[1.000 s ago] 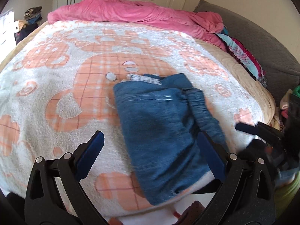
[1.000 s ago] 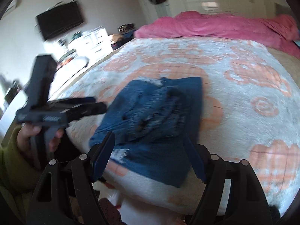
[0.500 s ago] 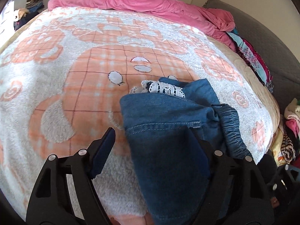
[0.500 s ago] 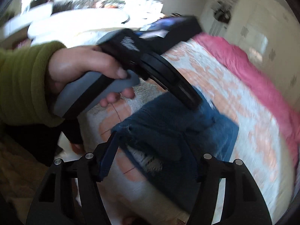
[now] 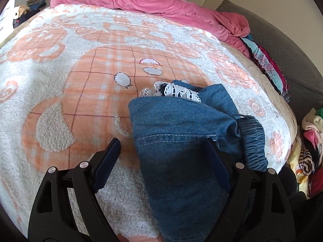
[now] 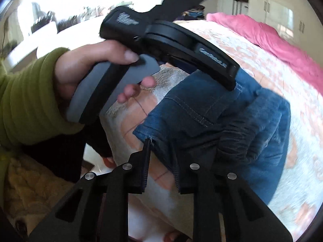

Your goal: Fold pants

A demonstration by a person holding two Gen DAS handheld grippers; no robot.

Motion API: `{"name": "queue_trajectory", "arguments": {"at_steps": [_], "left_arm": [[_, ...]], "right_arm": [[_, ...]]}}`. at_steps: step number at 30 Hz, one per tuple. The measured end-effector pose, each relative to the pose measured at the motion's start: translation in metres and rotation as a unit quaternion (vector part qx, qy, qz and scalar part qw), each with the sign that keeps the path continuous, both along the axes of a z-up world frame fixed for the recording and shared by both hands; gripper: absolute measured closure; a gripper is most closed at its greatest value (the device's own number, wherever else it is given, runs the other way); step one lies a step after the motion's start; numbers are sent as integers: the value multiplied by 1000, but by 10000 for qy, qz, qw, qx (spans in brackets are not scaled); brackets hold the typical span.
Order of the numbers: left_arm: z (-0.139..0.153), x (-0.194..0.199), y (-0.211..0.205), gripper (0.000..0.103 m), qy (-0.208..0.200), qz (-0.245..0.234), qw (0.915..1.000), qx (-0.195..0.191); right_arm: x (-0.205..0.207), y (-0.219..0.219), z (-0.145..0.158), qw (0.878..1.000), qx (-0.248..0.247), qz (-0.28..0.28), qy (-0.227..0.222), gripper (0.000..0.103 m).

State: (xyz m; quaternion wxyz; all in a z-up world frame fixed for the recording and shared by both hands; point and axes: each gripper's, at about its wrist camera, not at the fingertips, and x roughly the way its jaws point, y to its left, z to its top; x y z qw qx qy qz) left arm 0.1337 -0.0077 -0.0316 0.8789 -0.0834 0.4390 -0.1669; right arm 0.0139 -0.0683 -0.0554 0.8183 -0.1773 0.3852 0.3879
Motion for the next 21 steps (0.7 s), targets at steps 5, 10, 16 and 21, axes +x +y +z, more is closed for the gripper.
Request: {"name": "queue_trajectory", "arguments": {"at_steps": [5,10,16,21], "left_arm": [[9,-8,-1,23,-194,51,9997,143],[20,-14,-3,20,-358,53,9991,207],[30,-22,-3,18,-456,37,9988,187],[36,-28,-3,15,-534,18,9984,196]], "right_arm": [[3,-7,14,9996,189,-144,129,69],[-7,-21,33,9987,389,-332,-82,54],[-3,-53,51,9922,713,-994,-251,33],[13,-88,61,9790,953,-1775,-318,32]]}}
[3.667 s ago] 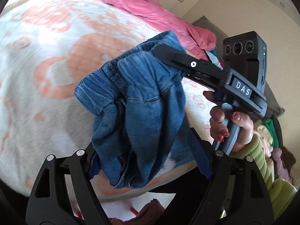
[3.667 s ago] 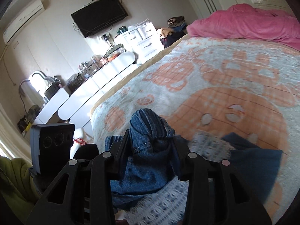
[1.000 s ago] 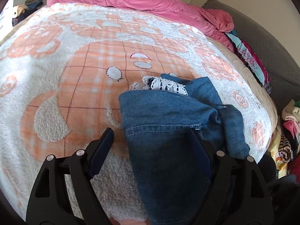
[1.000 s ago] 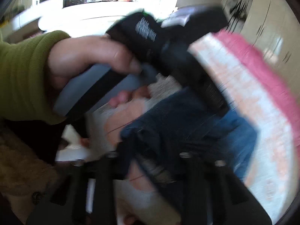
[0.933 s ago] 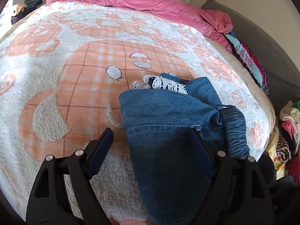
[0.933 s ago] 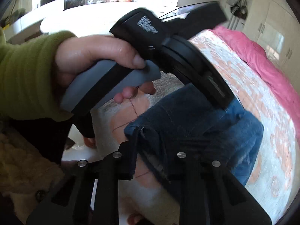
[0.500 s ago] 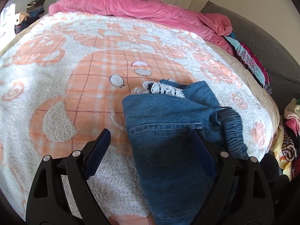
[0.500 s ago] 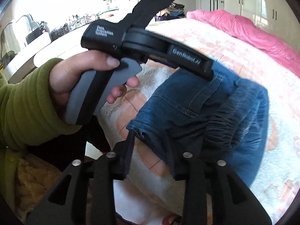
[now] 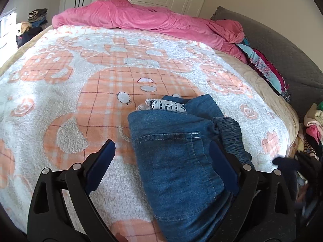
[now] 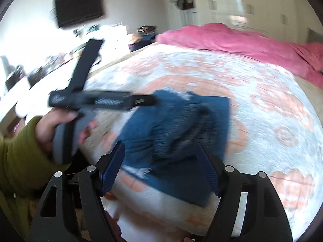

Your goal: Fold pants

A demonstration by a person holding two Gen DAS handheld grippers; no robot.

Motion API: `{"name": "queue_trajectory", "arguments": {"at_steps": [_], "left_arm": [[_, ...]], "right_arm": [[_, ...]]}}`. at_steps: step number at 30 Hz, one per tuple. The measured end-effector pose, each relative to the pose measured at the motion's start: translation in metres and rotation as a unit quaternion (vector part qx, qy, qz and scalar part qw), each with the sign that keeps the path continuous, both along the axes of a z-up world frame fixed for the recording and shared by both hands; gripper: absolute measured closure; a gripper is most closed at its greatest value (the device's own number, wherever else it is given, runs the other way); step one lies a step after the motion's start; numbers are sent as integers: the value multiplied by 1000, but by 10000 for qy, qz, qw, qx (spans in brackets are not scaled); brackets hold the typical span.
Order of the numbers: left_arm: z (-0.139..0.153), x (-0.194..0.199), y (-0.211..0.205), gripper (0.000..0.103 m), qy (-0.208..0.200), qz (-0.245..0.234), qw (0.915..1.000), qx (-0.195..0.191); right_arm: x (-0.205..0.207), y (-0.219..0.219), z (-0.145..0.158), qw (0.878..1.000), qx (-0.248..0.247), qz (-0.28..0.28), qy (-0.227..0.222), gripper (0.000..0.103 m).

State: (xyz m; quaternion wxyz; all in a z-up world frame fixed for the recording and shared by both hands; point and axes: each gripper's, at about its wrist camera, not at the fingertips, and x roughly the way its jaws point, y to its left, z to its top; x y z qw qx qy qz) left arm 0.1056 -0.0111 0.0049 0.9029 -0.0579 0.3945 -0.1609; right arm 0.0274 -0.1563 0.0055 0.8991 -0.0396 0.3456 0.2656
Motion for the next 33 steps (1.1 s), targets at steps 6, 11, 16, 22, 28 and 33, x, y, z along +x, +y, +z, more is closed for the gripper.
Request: {"name": "queue_trajectory", "arguments": {"at_steps": [6,11,16,22,28,33], "left_arm": [[-1,-5,-2,14,2,2,9999,112],[-8,-5,-2,14,125,7,9999,112],[-18,-6,-3,14,281,-1,9996,83],[-32,-6,-6,14,508,-48,9987,-41],[-44,-5,-14,15,637,-112,9978,-141],[-44,-6,-21,35,575,-171,9980,-195]], "right_arm": [[23,-34,-7,9966,81,-773,261,28],[43,-42,-16,9930,19,-1082,465,28],[62,-45,-30,9892,270,-1155,856,28],[79,-47,-44,9841,559,-1071,1304,28],[87,-49,-58,9819,706,-875,1525,30],[90,-41,-59,9851,696,-608,1453,42]]}}
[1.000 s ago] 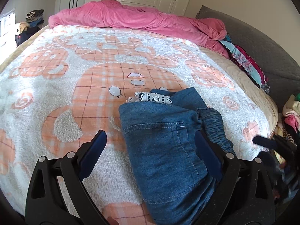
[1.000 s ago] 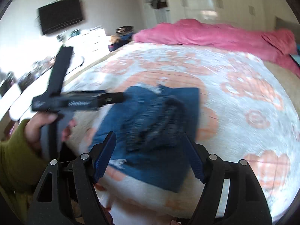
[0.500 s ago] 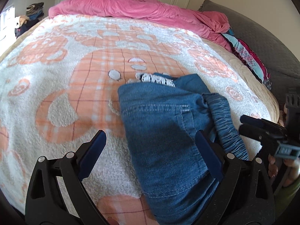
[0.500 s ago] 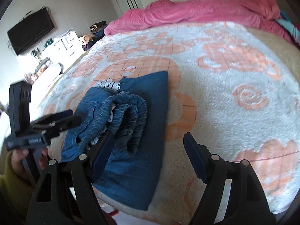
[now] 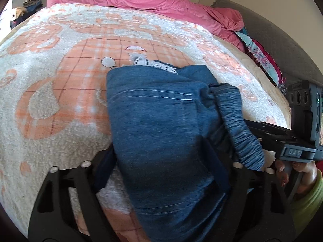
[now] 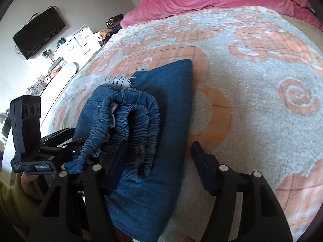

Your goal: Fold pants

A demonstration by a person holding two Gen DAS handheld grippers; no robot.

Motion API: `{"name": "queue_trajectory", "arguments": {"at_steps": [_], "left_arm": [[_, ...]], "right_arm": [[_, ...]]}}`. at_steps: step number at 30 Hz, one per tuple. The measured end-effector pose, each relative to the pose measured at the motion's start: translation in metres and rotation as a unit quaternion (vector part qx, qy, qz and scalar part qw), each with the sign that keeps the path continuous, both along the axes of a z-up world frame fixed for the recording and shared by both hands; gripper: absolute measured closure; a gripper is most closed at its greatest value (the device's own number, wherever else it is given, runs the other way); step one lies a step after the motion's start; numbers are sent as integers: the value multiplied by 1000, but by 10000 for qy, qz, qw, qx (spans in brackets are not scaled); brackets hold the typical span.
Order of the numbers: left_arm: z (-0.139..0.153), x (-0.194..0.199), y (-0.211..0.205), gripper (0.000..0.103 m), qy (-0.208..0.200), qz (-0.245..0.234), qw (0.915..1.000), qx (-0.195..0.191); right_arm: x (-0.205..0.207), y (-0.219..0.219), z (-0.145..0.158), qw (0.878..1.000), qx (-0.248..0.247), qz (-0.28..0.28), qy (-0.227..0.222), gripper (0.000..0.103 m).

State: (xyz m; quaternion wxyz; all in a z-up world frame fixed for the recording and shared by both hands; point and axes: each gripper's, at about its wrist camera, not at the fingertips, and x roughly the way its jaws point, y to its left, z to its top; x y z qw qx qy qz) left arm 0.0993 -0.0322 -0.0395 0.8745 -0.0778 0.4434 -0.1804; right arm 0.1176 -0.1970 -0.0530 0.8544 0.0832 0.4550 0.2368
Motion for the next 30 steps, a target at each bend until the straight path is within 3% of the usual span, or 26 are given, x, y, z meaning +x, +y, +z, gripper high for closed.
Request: {"name": "queue_trajectory", "arguments": {"at_steps": [7,9,10,14,24,30], "left_arm": [[-4,8,-6,38,-20,44,10000,70],[-4,7,-8,40,-78,47,9999,103],[-3,6,-9,45,-102,26,9999,108],[8,0,-8,59,-201,-1,9998,62],[37,13,2,64,-364,69,9990,-230],[58,36,7,64,-610,197,9979,-46]], "right_arm": [[7,1,-7,9994,343,9,-14,47],[6,4,-5,9994,322,72,-82,59],[4,5,-4,9991,378,126,-108,70],[-8,12,6,9987,287,154,-386,77],[-5,37,45,9954,120,233,-922,80],[25,53,54,9936,-12,297,-1090,80]]}}
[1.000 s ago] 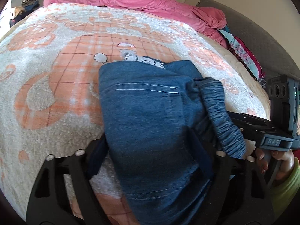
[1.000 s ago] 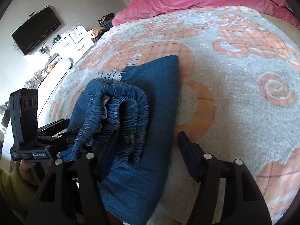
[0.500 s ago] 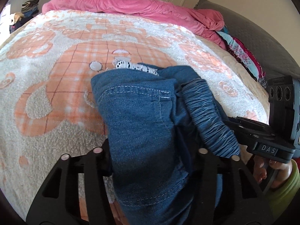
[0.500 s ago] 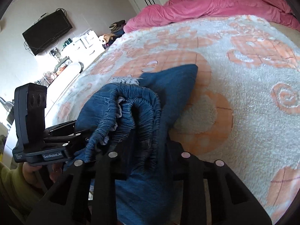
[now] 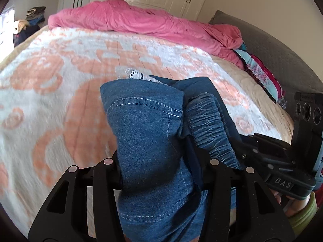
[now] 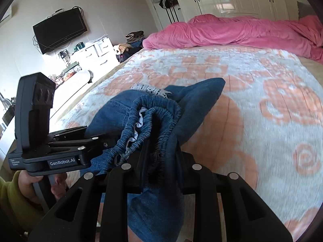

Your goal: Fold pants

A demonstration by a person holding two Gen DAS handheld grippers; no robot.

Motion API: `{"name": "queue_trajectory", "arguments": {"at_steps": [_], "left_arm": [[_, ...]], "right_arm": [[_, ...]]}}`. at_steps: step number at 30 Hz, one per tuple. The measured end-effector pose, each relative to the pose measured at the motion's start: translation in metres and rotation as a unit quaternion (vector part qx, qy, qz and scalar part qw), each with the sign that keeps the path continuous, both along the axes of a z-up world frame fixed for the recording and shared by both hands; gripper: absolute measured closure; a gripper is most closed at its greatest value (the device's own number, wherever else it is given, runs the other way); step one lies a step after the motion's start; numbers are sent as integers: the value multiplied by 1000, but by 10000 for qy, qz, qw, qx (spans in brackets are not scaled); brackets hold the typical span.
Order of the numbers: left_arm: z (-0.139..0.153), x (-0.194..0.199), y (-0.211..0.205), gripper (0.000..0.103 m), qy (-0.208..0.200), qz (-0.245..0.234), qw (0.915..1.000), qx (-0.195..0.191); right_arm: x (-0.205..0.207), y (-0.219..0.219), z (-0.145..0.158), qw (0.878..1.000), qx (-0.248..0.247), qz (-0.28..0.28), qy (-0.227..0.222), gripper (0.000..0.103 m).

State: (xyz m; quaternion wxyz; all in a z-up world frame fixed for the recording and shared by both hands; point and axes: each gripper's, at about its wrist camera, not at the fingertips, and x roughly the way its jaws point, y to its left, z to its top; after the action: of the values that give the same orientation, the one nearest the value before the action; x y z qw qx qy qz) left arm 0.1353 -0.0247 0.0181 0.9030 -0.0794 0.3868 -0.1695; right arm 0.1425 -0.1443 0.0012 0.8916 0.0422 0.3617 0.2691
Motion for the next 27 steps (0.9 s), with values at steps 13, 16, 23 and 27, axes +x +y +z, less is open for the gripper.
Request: {"name": "queue_trajectory", "arguments": {"at_steps": [13,16,23,27], "left_arm": [[8,57,9,64,-187,162,9994,248],[4,67,11,64,-182,195,9994,227],[-11,79,10,62,-174,192,9993,273],[-25,83,9,51,-5,274,9989,387]], "right_arm": [[69,13,6,9999,-6,-116,-104,80],[81,13,2,9999,8,-157,-56,80],[100,10,-18,9994,-53,-312,106,80],[104,8,-33,9983,-144,-469,306,78]]}}
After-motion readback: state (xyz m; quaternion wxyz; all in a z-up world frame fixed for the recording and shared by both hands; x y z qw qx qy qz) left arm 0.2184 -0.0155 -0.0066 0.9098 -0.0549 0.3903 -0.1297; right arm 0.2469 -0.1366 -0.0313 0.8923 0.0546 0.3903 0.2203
